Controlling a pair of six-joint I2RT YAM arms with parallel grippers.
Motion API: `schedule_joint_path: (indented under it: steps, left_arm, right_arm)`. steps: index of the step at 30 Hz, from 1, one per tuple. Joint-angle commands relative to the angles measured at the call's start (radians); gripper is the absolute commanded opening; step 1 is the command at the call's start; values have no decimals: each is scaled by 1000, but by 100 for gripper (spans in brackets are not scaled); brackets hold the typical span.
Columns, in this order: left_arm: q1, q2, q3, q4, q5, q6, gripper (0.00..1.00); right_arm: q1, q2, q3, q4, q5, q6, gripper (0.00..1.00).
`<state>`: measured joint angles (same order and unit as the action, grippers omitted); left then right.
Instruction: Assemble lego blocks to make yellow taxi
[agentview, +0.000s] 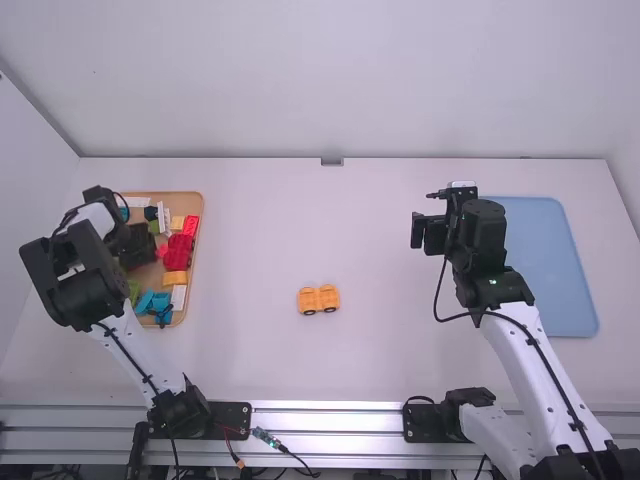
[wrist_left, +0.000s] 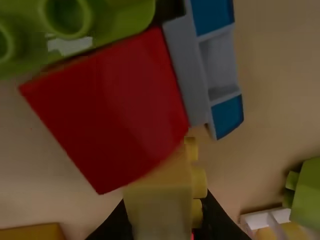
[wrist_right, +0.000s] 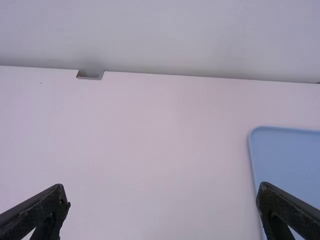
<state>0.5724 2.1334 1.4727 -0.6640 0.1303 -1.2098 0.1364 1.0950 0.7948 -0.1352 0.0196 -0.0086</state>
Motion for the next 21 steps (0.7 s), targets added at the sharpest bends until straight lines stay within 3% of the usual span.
schedule_joint_path:
  steps: [1, 8, 14, 17, 21]
  left_arm:
    - [2, 2, -19, -22, -56, 12, 2]
    - [2, -93, -19, 8, -92, 182, 2]
    - [-23, -264, -38, -25, -203, 249, 2]
    - [-51, -366, -110, 39, -217, 303, 2]
    - [-117, -582, -328, 282, -127, 454, 2]
  right_arm:
    - [3, -6, 18, 0, -1, 4, 99]
    - [3, -5, 18, 16, -62, 4, 99]
    - [4, -5, 18, 22, -106, 8, 99]
    - [2, -5, 18, 23, -109, 37, 99]
    - [2, -5, 18, 34, -111, 107, 99]
